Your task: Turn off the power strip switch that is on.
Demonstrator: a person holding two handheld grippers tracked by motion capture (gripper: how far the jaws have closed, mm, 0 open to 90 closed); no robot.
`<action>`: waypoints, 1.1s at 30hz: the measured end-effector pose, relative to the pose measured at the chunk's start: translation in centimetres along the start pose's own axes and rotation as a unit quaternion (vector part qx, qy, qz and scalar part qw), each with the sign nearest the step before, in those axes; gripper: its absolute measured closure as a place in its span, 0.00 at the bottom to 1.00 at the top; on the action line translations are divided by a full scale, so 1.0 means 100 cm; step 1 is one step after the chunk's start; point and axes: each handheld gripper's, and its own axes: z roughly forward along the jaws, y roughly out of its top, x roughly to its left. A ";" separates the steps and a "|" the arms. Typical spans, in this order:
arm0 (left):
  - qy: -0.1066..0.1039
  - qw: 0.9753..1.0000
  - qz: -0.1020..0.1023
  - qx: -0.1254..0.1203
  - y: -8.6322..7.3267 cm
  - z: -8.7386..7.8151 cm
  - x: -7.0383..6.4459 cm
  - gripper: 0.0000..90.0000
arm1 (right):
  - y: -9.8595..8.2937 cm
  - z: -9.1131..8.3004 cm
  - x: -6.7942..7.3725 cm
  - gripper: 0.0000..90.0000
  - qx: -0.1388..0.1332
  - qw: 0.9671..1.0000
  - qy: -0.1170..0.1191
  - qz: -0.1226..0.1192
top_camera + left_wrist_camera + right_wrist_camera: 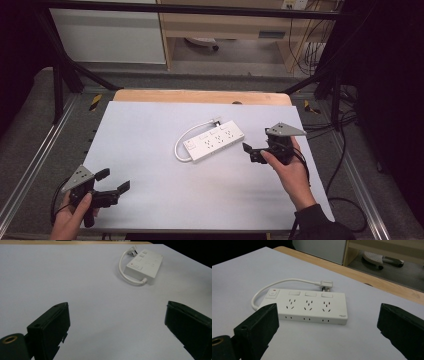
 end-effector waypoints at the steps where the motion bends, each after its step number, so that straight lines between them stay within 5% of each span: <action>1: 0.000 1.000 0.000 0.000 0.000 0.000 0.000 0.07 | 0.002 0.002 0.000 0.05 0.000 1.000 0.001 -0.003; 18: -0.003 1.000 0.002 0.001 0.000 0.000 -0.001 0.07 | 0.030 0.029 -0.005 0.05 0.001 1.000 -0.005 -0.005; 29: -0.001 1.000 -0.001 0.000 0.000 0.000 -0.001 0.07 | 0.038 0.040 -0.012 0.05 -0.006 1.000 0.005 0.019; 33: -0.003 1.000 -0.001 0.001 0.000 0.000 -0.001 0.07 | 0.041 0.043 -0.012 0.15 -0.005 1.000 0.002 0.014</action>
